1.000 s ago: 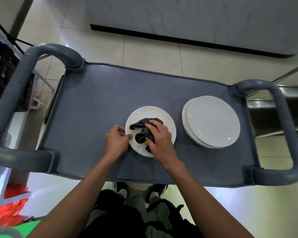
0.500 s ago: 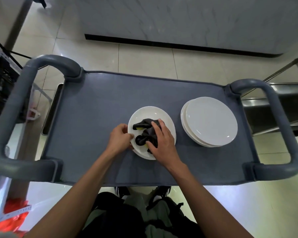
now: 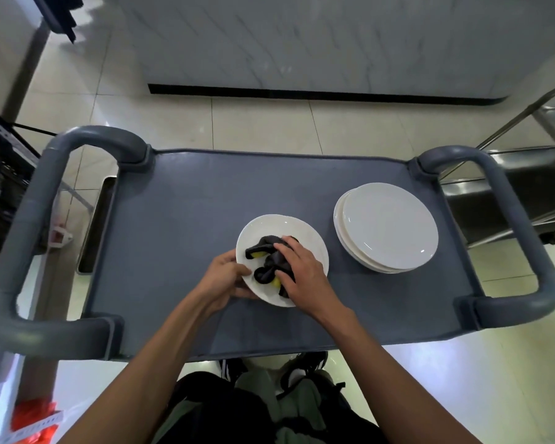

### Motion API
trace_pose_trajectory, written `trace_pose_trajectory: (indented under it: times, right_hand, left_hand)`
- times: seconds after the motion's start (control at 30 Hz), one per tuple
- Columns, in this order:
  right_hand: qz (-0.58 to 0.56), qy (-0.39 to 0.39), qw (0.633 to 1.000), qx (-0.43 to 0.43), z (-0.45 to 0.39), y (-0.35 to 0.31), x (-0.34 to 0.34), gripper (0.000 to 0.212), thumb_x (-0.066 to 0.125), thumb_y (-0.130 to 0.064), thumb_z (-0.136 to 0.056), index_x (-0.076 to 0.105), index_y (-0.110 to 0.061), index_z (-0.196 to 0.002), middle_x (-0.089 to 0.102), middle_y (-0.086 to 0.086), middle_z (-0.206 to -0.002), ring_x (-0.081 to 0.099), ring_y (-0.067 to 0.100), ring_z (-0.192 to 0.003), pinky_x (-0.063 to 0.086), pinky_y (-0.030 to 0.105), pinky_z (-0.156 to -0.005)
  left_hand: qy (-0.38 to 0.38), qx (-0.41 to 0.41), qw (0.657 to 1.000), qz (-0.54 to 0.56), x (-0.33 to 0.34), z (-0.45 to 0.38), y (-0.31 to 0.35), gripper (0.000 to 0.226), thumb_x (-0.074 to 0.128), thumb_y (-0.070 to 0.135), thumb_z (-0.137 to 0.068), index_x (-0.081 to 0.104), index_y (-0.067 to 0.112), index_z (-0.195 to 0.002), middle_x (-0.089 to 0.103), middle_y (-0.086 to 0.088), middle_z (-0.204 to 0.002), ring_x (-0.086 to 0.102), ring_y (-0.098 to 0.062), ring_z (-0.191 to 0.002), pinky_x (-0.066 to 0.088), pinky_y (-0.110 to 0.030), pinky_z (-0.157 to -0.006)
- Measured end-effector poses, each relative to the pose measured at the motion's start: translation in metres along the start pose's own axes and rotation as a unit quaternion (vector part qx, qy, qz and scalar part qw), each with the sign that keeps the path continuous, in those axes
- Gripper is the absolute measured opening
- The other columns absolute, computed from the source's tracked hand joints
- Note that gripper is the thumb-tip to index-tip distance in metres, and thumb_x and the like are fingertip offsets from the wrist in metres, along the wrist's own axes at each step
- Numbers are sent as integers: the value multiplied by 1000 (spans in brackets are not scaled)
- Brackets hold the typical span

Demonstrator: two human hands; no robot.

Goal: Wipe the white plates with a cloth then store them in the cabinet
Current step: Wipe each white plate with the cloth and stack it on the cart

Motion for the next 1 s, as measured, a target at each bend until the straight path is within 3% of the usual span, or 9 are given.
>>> trace_pose_trajectory:
  times: [0.13,0.27,0.4,0.6,0.73,1.0]
  right_hand:
    - [12,22,1000,-9,3,-3,-1,53,59,-19,-97,45,-19,-148,31,-1,-161,32,21,-146,31,45,-115]
    - [34,47,998,-34,-1,-8,-19,51,59,-20,-97,47,-21,-147,33,-4,-160,36,20,-143,34,45,-112]
    - [57,93,991,-77,-12,-20,-49,50,56,-21,-99,47,-25,-147,34,-7,-159,36,17,-142,34,44,-110]
    - [101,168,968,-156,-33,-43,-111,49,58,-17,-98,51,-26,-145,41,1,-155,43,28,-136,36,48,-105]
    - [130,219,948,-193,-51,-54,-151,46,57,-17,-98,55,-28,-142,45,7,-153,46,33,-134,38,53,-101]
    - [140,303,919,-211,-90,-51,-218,47,63,-15,-92,61,-32,-135,49,5,-148,49,33,-127,40,55,-95]
  left_hand:
    - [6,32,999,5,5,4,1,41,47,-19,-83,73,7,-103,76,-16,-93,75,-34,-77,59,-46,-57]
    - [4,68,998,0,13,8,11,43,50,-18,-82,77,12,-98,75,-20,-95,74,-36,-77,59,-45,-57]
    - [-9,115,993,-1,21,12,38,44,53,-17,-81,77,14,-102,74,-19,-101,73,-38,-84,60,-49,-63]
    - [-8,196,981,-1,46,27,94,45,54,-17,-81,75,11,-109,74,-19,-103,73,-39,-85,60,-45,-62]
    - [-11,243,970,-14,67,36,133,43,55,-17,-82,73,10,-110,74,-19,-104,73,-40,-87,61,-50,-64]
    - [17,268,963,-11,114,41,166,41,54,-19,-80,72,7,-106,74,-17,-97,70,-39,-81,60,-52,-62]
Point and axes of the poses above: each hand's wrist, its own z-axis away from the middle knuckle, its own x-axis out of the palm, y = z × x, the point moved 1 cm from there along -z, towards the middle knuckle
